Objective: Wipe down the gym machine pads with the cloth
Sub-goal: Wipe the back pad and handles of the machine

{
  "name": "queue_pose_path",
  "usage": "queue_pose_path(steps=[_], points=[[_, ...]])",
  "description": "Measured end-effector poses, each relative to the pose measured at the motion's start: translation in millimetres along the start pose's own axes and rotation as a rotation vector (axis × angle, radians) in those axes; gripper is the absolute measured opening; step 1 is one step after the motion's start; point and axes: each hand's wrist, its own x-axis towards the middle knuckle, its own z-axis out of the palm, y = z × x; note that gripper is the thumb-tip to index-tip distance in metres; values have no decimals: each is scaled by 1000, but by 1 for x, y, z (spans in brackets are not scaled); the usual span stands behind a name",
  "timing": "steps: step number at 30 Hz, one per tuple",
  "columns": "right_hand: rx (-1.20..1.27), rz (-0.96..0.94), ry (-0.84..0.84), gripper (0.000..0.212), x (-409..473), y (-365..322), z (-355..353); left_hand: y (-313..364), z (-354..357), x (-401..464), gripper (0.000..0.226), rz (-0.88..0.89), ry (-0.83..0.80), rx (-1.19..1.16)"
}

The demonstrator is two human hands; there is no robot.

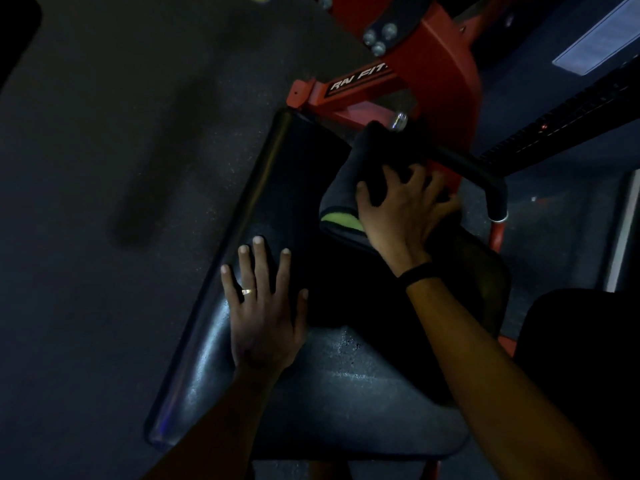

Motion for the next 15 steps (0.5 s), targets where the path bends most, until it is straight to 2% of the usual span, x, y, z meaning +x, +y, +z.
queue_pose_path(steps=[4,7,10,13,15], points=[[193,26,-77,80,7,1,13,-1,0,2,62,-2,-9,7],[192,-5,-174,99,8,-4,26,0,0,0,61,8,-12,10],[135,-8,-95,98,7,-4,32,0,0,3,62,3,-17,14],[82,-20,49,86,7,-1,32,0,-1,1,63,5,-32,21],[77,-42,85,78,10,-2,32,0,-2,2,63,5,-32,23]])
